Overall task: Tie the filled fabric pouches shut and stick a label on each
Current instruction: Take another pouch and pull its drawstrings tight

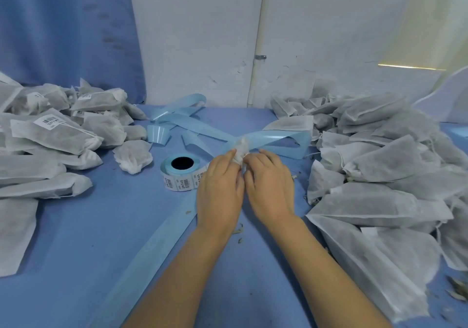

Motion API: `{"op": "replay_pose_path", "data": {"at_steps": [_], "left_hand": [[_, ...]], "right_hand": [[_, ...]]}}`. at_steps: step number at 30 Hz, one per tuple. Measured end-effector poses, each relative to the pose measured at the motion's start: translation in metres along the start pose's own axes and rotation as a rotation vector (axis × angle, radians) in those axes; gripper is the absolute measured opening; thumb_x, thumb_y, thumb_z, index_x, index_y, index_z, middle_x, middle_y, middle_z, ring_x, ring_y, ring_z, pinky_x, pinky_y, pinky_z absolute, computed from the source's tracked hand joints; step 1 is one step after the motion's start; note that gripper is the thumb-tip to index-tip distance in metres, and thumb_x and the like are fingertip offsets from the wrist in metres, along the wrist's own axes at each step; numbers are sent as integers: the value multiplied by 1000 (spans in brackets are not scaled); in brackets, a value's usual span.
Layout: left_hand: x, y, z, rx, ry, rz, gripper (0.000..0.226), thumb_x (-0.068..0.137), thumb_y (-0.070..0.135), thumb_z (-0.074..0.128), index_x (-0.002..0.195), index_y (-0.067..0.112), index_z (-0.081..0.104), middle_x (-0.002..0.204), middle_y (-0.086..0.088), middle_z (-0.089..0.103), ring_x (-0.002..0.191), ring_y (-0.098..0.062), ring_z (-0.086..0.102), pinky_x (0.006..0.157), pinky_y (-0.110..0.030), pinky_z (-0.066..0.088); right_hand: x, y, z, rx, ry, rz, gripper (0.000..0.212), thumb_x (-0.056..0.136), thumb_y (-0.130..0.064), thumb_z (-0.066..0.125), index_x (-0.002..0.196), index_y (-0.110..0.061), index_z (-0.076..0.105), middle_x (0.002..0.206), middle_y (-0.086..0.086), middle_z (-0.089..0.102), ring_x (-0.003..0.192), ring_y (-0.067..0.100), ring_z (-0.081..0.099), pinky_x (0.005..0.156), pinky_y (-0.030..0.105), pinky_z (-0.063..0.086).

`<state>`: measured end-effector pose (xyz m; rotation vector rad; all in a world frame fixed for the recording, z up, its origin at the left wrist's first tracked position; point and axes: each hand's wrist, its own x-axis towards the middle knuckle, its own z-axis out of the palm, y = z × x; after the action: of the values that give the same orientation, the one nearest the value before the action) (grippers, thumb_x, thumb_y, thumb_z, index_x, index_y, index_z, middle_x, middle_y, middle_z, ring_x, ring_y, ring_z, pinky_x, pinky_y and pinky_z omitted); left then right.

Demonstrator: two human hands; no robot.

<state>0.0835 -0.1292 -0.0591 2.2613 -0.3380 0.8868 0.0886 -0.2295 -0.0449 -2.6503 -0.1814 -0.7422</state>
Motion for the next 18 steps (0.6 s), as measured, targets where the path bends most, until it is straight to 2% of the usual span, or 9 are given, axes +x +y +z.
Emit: {"op": "replay_pose_path", "data": {"at_steps": [1, 3, 5, 7, 10, 12, 14, 16, 18], "left_hand": [[0, -1, 1, -82, -15, -56, 25, 93, 10, 57, 115, 6, 66, 126, -4, 62, 115, -18, 54, 91, -34, 48], [0, -3, 2, -249, -21, -174, 16, 95, 12, 53, 105, 11, 66, 108, 3, 66, 98, -9, 57, 85, -28, 46], [2, -2, 4, -403, -30, -284, 13, 96, 12, 53, 93, 18, 64, 90, 6, 67, 83, -10, 60, 77, -25, 47], [3, -1, 4, -523, -54, -354, 17, 95, 12, 53, 90, 24, 63, 84, 9, 66, 80, -7, 61, 75, -23, 49], [2, -3, 6, -328, -34, -257, 12, 95, 15, 54, 93, 18, 66, 97, 7, 62, 82, -7, 57, 71, -28, 47], [2, -4, 6, -126, 11, -159, 14, 94, 17, 56, 97, 14, 69, 119, 6, 56, 95, -11, 55, 68, -32, 46], [3, -3, 5, -80, -20, -88, 16, 95, 17, 54, 101, 13, 69, 129, 5, 55, 110, -13, 51, 75, -33, 46], [2, -5, 6, -134, -90, -113, 18, 97, 19, 51, 104, 17, 67, 123, 7, 59, 111, -11, 51, 83, -29, 44], [0, -8, 7, -241, -129, -202, 14, 97, 21, 50, 98, 21, 64, 103, 10, 65, 96, -8, 56, 78, -28, 46]], "right_hand": [[-2, 0, 0, 11, 3, -17, 25, 96, -16, 43, 109, -15, 64, 124, -6, 62, 134, 18, 40, 94, 32, 32], [-5, -1, 0, 44, 50, -58, 40, 90, -12, 42, 125, -13, 62, 135, -4, 58, 137, 22, 39, 97, 38, 38], [-6, -2, 0, 56, 104, -98, 44, 86, -8, 45, 127, -9, 61, 136, -1, 58, 135, 26, 44, 93, 43, 46], [-6, 0, 2, 66, 137, -117, 43, 83, -4, 50, 124, -7, 64, 134, 1, 60, 130, 30, 49, 89, 45, 49], [-6, 4, 3, 70, 133, -87, 40, 82, -3, 55, 121, -8, 66, 130, 1, 63, 124, 31, 53, 89, 47, 49], [-6, 6, 4, 66, 158, -89, 40, 80, -2, 55, 116, -8, 68, 125, 2, 66, 119, 32, 56, 86, 47, 50], [-6, 4, 5, 91, 212, -95, 40, 77, -4, 51, 112, -8, 71, 120, 2, 68, 115, 33, 59, 84, 45, 52], [-7, 4, 7, 146, 225, -71, 38, 80, -7, 48, 110, -9, 71, 118, 0, 69, 116, 28, 57, 89, 43, 49], [-6, 6, 10, 267, 160, 15, 36, 86, -12, 46, 113, -15, 70, 119, -5, 67, 117, 18, 52, 95, 28, 41]]}}
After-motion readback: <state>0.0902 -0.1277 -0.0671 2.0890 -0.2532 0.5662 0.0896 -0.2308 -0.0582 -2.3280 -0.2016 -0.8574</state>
